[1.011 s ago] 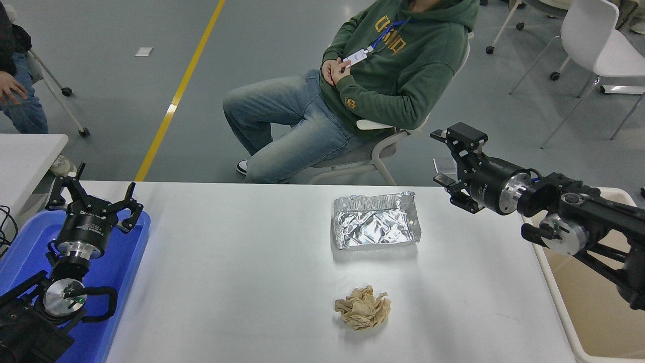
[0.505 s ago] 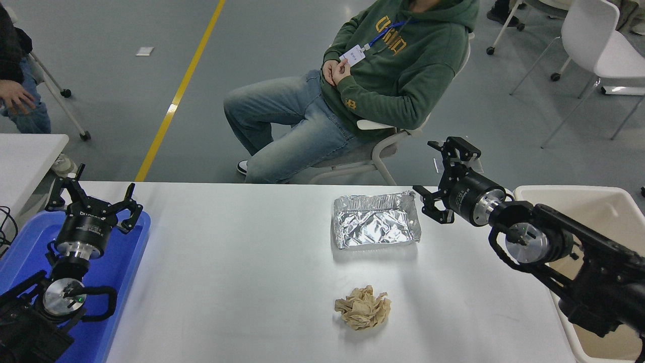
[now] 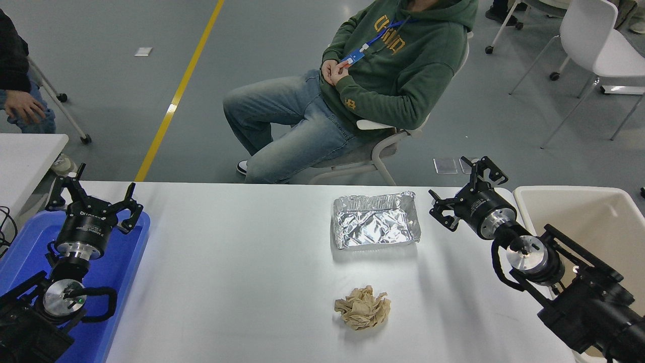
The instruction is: Clean the table surface
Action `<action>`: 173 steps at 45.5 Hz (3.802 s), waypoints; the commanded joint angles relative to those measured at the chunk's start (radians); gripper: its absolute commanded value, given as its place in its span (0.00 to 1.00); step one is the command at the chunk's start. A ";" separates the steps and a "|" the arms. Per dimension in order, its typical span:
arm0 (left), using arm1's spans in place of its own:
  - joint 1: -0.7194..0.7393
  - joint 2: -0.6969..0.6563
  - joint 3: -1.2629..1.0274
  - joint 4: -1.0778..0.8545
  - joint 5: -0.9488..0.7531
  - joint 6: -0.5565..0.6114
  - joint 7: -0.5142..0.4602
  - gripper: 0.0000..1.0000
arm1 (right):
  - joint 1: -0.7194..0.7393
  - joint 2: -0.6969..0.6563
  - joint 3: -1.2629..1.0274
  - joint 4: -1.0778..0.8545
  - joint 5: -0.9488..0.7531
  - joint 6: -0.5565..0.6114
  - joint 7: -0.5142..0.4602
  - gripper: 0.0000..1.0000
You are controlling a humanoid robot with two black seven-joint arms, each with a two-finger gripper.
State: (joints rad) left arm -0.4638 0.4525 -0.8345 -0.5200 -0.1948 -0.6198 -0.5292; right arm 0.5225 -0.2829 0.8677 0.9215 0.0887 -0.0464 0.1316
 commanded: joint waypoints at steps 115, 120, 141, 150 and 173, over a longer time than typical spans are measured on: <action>-0.001 0.000 0.000 0.000 0.002 0.000 0.000 1.00 | 0.488 -0.229 -0.806 0.062 -0.929 0.040 0.016 1.00; -0.001 0.000 0.000 0.000 0.000 0.000 0.000 1.00 | 0.488 -0.196 -0.829 0.054 -1.041 0.033 0.016 1.00; -0.001 0.000 0.000 0.000 0.000 0.000 0.000 1.00 | 0.626 -0.002 -1.131 -0.159 -1.121 -0.066 0.016 0.99; -0.001 0.000 0.000 0.000 0.000 0.000 0.000 1.00 | 0.626 0.064 -1.251 -0.262 -1.123 -0.081 0.016 0.99; -0.001 0.000 0.000 0.000 0.000 0.000 0.000 1.00 | 0.580 0.119 -1.415 -0.371 -1.120 -0.075 0.014 0.99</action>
State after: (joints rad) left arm -0.4648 0.4525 -0.8345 -0.5200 -0.1946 -0.6197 -0.5292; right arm 1.1293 -0.1944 -0.4879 0.5975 -1.0315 -0.1224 0.1473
